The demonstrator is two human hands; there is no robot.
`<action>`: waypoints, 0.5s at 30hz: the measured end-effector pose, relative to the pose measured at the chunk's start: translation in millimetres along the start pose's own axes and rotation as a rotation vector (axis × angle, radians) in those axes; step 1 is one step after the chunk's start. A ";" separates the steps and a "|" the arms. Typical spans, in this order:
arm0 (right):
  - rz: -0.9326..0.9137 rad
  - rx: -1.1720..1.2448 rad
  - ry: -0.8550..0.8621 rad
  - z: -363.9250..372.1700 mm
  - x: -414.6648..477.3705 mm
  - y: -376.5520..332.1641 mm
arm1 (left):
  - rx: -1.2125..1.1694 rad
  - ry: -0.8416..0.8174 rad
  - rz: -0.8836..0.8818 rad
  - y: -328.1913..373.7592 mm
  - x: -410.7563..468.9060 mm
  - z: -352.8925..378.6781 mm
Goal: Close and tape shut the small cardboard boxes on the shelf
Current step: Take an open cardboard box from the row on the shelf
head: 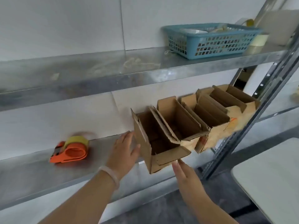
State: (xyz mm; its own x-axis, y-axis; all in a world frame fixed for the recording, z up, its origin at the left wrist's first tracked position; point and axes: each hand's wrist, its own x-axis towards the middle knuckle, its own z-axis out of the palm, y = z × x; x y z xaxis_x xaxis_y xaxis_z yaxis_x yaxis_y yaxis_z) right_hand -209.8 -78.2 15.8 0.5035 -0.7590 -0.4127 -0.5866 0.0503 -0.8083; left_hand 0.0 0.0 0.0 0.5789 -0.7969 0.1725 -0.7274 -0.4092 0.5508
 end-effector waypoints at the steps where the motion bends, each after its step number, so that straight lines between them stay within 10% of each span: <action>1: 0.017 0.018 0.029 1.7 5.7 -0.8 | -0.093 0.029 -0.025 -3.3 10.1 0.9; 15: 0.186 0.170 0.199 21.4 28.2 -13.6 | -0.713 -0.203 -0.165 -39.5 94.7 -7.2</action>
State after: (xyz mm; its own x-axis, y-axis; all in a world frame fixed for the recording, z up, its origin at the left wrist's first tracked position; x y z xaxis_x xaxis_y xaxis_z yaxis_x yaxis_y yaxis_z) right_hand -174.0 -86.5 6.1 0.2541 -0.8378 -0.4832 -0.5344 0.2948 -0.7921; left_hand 86.2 -56.1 0.4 0.5305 -0.8445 -0.0731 -0.1830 -0.1983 0.9629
